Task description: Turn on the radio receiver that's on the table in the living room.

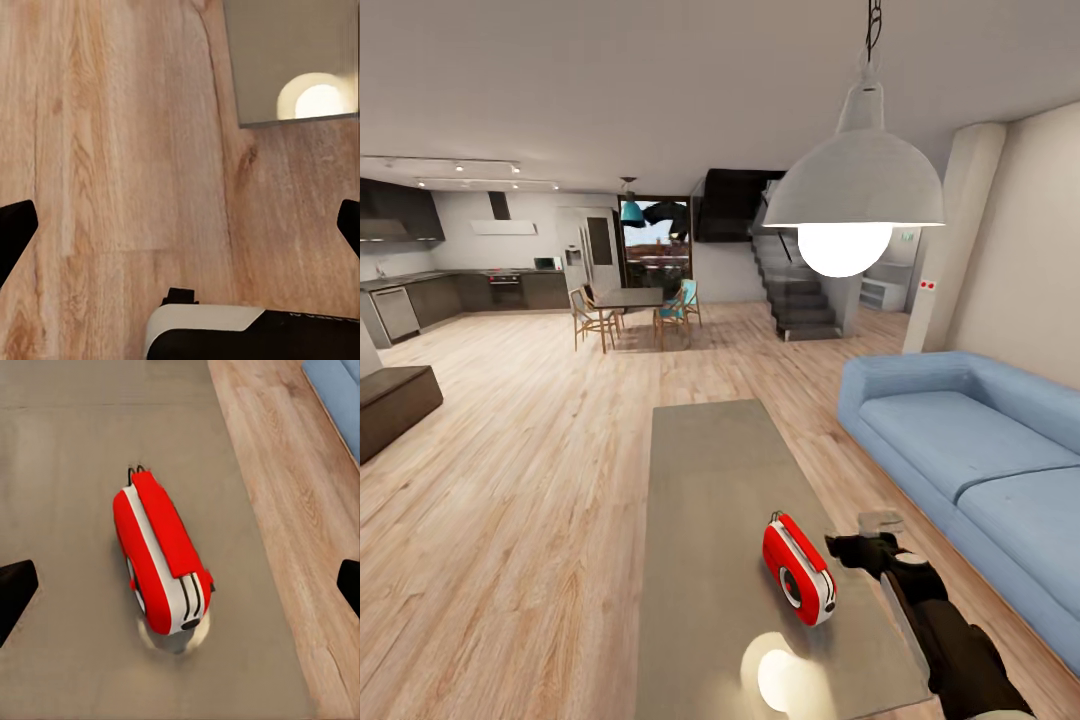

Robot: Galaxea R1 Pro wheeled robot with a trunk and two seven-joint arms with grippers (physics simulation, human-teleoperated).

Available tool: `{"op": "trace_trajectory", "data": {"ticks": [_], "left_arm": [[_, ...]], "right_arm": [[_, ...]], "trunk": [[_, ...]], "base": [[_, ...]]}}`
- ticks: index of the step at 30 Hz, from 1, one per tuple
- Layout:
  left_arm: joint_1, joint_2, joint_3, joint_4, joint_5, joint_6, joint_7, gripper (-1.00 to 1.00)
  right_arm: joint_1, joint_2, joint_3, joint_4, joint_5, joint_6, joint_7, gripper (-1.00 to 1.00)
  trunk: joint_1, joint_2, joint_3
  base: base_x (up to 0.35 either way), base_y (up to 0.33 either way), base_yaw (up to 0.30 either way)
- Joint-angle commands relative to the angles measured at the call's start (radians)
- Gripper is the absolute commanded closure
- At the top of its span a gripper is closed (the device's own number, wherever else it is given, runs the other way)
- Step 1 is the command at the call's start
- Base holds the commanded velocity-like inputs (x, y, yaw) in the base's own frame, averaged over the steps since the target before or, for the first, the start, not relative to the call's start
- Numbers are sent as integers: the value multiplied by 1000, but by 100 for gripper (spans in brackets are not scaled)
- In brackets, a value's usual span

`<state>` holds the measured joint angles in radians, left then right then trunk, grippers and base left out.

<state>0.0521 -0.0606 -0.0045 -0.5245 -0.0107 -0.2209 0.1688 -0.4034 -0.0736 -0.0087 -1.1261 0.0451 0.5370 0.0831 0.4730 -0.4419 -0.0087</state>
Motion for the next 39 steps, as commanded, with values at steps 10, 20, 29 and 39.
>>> {"op": "trace_trajectory", "data": {"ticks": [10,20,29,39], "left_arm": [[0,-16,-7,-37,3,-45,-1,-100],[0,-7,-6,-138,3,-47,-6,-100],[0,-5,-5,-140,0,-44,-2,-100],[0,-6,-5,-140,0,-43,-1,-100]], "right_arm": [[-211,-5,0,4,-4,201,41,-100],[-237,-6,9,69,-1,276,43,-100],[-238,-5,13,78,6,274,48,-100],[-238,-3,35,76,11,271,40,-100]], "trunk": [[0,0,0],[0,0,0],[0,0,0],[0,0,0]], "base": [[0,0,0],[0,-22,0],[18,-304,0],[18,-58,0]]}}
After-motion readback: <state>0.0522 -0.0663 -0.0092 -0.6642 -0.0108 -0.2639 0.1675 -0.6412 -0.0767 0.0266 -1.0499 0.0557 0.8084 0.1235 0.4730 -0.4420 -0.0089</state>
